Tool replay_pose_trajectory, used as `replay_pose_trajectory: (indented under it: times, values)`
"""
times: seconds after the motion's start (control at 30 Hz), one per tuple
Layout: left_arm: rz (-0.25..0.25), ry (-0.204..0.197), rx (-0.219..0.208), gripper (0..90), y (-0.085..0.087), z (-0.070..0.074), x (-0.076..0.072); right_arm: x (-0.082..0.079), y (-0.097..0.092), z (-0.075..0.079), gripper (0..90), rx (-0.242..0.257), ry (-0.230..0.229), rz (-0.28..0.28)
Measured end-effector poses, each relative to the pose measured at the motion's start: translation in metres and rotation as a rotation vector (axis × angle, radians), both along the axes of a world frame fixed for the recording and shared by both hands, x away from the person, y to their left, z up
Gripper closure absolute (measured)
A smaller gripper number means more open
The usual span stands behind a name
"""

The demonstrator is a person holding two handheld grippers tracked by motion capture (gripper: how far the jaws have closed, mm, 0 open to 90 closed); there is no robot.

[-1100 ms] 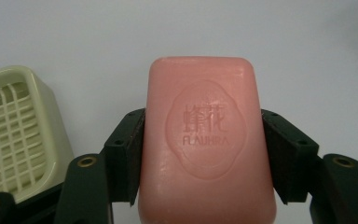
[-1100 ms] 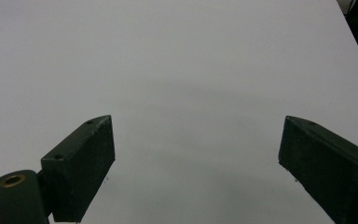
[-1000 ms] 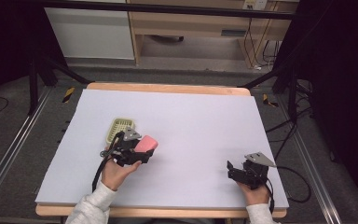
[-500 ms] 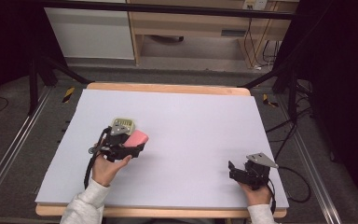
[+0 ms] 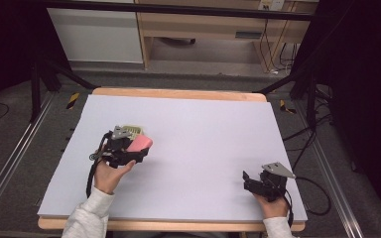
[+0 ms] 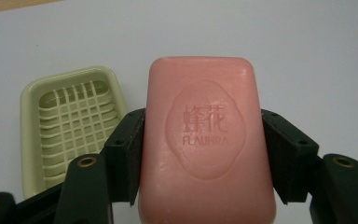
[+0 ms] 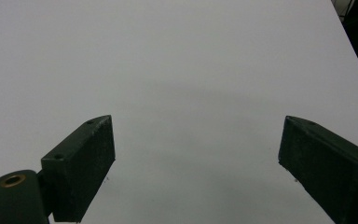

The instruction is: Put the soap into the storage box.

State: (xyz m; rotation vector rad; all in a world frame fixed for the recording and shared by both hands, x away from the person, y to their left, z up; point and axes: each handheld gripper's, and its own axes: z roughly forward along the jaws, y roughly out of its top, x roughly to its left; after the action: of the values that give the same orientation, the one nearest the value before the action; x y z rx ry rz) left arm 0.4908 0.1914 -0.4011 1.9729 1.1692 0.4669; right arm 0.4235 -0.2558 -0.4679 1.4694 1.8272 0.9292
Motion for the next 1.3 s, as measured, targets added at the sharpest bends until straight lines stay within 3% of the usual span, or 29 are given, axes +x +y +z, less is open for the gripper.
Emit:
replay_pose_trajectory:
  times: [0.63, 1.3]
  values:
    - [0.055, -0.015, -0.014, 37.0, 0.016, 0.004, 0.011, 0.001, 0.001, -0.001, 10.8, -0.002, 0.002, 0.003]
    - [0.12, -0.015, 0.006, 37.0, 0.027, -0.004, 0.038, 0.003, 0.004, -0.002, 10.9, -0.007, 0.007, 0.007]
